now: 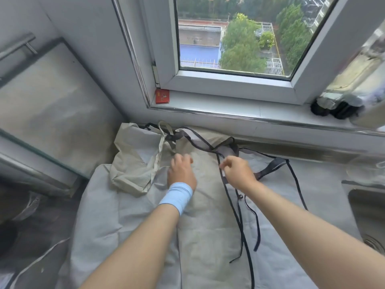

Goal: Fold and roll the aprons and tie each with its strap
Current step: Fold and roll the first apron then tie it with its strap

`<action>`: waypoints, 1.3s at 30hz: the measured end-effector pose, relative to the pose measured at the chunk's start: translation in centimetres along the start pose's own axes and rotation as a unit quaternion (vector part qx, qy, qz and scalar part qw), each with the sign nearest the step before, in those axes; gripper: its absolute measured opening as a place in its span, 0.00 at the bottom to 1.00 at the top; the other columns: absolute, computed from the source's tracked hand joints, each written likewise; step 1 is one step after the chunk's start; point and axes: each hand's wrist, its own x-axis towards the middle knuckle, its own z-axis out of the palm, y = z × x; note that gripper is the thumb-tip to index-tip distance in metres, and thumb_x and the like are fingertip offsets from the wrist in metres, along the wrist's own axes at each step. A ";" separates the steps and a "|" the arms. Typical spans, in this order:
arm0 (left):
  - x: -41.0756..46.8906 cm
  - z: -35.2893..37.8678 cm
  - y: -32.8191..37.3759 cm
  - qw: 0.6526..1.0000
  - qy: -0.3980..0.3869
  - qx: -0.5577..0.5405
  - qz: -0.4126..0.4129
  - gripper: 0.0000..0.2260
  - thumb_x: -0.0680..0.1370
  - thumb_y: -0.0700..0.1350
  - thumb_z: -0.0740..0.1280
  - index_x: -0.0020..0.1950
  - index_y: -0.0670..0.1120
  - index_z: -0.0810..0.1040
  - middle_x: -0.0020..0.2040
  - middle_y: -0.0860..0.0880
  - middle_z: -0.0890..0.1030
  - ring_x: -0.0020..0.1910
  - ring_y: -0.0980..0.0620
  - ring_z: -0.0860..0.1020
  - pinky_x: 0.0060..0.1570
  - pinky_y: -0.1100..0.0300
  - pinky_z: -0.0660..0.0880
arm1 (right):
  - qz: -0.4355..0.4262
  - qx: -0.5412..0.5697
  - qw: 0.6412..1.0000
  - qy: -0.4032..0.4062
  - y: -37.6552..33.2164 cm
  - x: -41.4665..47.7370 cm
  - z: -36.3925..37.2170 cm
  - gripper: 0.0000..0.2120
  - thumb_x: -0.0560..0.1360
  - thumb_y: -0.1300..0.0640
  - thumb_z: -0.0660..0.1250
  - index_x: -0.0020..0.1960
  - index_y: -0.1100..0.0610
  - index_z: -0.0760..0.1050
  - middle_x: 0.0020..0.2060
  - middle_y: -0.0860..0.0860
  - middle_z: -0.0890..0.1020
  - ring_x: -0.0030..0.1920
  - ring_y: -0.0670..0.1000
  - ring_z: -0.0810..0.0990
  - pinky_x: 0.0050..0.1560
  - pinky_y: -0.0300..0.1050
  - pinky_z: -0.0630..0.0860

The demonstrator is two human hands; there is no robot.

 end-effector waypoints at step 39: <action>-9.1 -1.7 4.2 0.962 -0.070 -0.034 0.264 0.04 0.68 0.44 0.59 0.41 0.51 0.66 0.34 0.52 0.71 0.36 0.46 0.70 0.34 0.58 0.63 | 0.021 -0.030 0.942 -0.333 3.7 -8.9 1.0 0.09 0.71 0.65 0.61 0.34 0.56 0.72 0.32 0.52 0.73 0.35 0.49 0.71 0.35 0.44 0.67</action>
